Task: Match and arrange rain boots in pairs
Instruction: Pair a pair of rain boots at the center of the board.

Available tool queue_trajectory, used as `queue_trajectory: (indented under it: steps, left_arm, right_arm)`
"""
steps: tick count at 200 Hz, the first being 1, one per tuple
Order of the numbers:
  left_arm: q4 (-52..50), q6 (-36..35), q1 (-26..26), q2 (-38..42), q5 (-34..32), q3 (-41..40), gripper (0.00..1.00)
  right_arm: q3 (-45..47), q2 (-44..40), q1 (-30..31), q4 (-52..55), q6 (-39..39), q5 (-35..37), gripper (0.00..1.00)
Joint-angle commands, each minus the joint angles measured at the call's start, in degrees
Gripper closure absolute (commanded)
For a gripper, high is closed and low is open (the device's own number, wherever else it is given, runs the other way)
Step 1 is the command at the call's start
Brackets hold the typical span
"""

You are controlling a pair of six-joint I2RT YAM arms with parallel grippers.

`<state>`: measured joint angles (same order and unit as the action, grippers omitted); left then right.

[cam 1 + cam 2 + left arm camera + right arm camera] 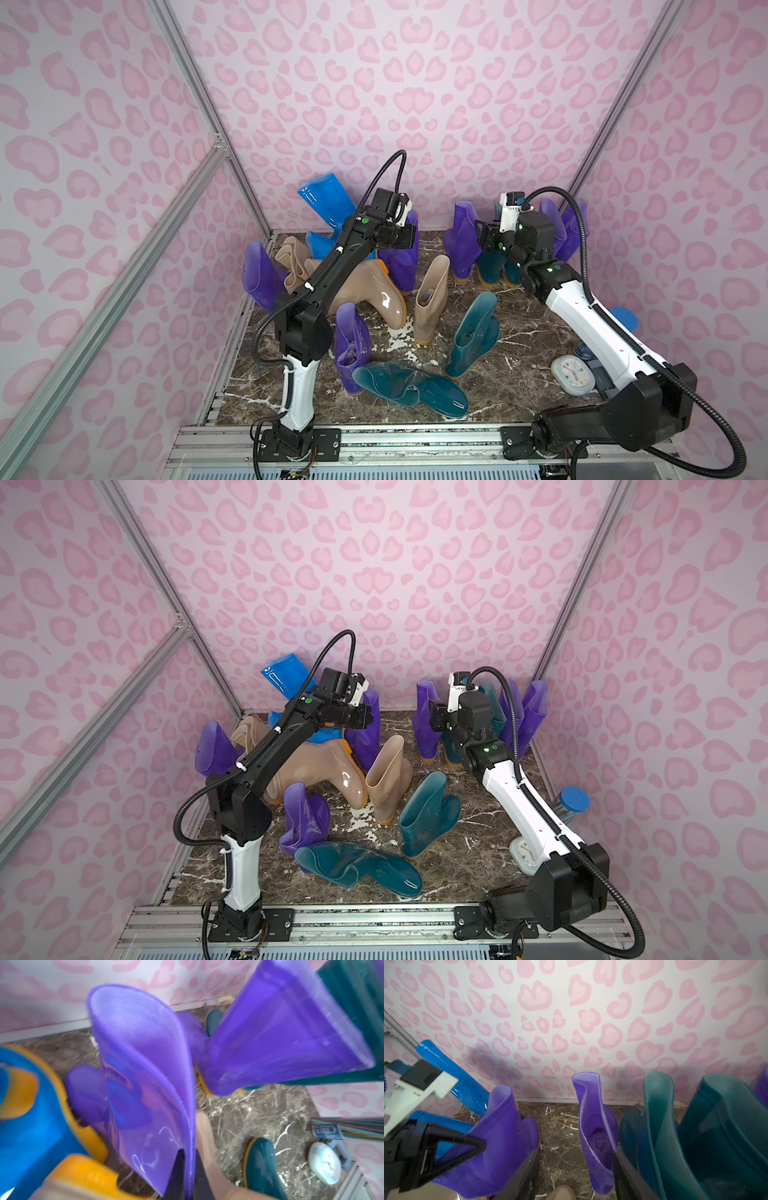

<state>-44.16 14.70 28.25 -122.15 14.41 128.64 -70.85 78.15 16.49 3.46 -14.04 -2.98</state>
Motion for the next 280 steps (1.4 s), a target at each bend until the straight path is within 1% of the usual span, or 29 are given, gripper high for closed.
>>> queue_trajectory:
  steps: [1,13,21,57,78,97,126,132,140,146,154,163,166,177,185,201,227,249,265,280]
  left_arm:
    - [2.38,-2.47,0.38,-4.05,5.17,8.07,0.98]
    - [3.08,-1.42,0.65,-6.30,5.45,12.07,0.98]
    - [4.45,0.26,0.83,-7.34,5.93,13.28,0.98]
    - [12.17,7.86,2.56,-11.04,10.72,13.42,0.98]
    - [14.00,8.31,4.88,-13.10,10.01,14.00,0.98]
    - [17.35,10.91,5.91,-14.85,10.86,14.13,0.98]
    - [15.77,10.48,6.29,-15.42,10.21,14.86,0.98]
    - [14.99,10.08,6.29,-15.21,9.84,14.78,0.94]
    - [14.14,9.67,6.21,-14.86,9.43,14.74,0.84]
    - [13.49,9.47,6.18,-14.64,9.34,14.78,0.73]
    - [12.95,9.34,6.04,-13.95,9.40,14.76,0.66]
    - [12.09,9.05,5.86,-13.04,9.32,14.71,0.50]
    - [11.80,8.97,5.85,-12.67,9.24,14.79,0.46]
    - [10.71,8.56,5.64,-11.20,9.27,14.72,0.39]
    - [9.76,8.07,5.54,-9.86,9.14,14.72,0.31]
    - [7.93,6.03,5.43,-6.75,9.14,14.73,0.24]
    - [5.15,3.60,5.42,-1.45,9.39,14.57,0.17]
    - [2.50,1.93,5.34,2.92,9.63,14.42,0.15]
    - [0.26,-0.11,5.26,6.59,7.57,13.63,0.15]
    - [-1.70,-2.24,4.41,10.97,3.05,10.48,0.12]
  right_arm:
    - [3.63,-2.64,-1.34,-3.88,-2.77,1.72,0.42]
    - [5.58,-3.97,-2.34,-4.23,-3.46,1.38,0.42]
    - [6.78,-4.84,-3.13,-4.58,-3.66,1.47,0.42]
    - [10.39,-7.45,-7.81,-5.99,-5.07,-0.16,0.42]
    - [11.09,-8.01,-8.77,-6.23,-5.12,-0.69,0.42]
    - [11.57,-8.10,-9.04,-6.37,-4.94,-1.22,0.42]
    - [12.36,-8.32,-9.50,-6.10,-4.68,-1.74,0.42]
    - [12.42,-8.45,-9.62,-6.17,-4.60,-1.84,0.42]
    - [12.52,-8.58,-9.59,-6.21,-4.63,-2.09,0.42]
    - [12.43,-8.62,-9.59,-6.19,-4.60,-2.28,0.42]
    - [12.32,-8.71,-9.51,-6.07,-4.67,-2.67,0.41]
    - [12.09,-8.92,-9.46,-5.95,-4.72,-2.90,0.41]
    - [12.11,-8.97,-9.42,-5.88,-4.76,-3.03,0.41]
    - [11.94,-9.28,-8.96,-5.52,-4.77,-2.67,0.40]
    - [11.96,-9.70,-8.40,-5.34,-4.68,-2.04,0.40]
    - [11.94,-10.44,-7.08,-4.71,-4.50,-0.83,0.38]
    - [11.49,-11.48,-4.29,-3.60,-4.24,1.33,0.37]
    - [11.11,-12.46,-1.49,-2.81,-3.90,3.02,0.37]
    - [10.91,-13.17,0.80,-2.50,-3.63,4.45,0.36]
    - [10.64,-13.61,2.96,-2.10,-3.36,5.74,0.36]
